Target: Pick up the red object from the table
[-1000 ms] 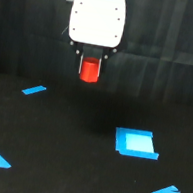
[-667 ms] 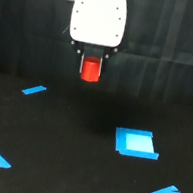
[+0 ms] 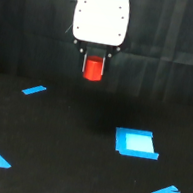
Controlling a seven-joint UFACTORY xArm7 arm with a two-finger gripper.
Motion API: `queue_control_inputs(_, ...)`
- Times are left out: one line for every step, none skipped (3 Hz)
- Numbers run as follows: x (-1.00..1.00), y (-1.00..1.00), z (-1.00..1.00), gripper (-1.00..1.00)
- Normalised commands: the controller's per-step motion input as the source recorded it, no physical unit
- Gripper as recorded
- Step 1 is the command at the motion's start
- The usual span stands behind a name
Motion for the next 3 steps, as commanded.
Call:
queue_control_inputs(0.08,0.10,0.06,-0.98)
queue_control_inputs(0.06,-0.03,0.08,-0.95)
queue_control_inputs(0.10,-0.07,0.09,-0.95)
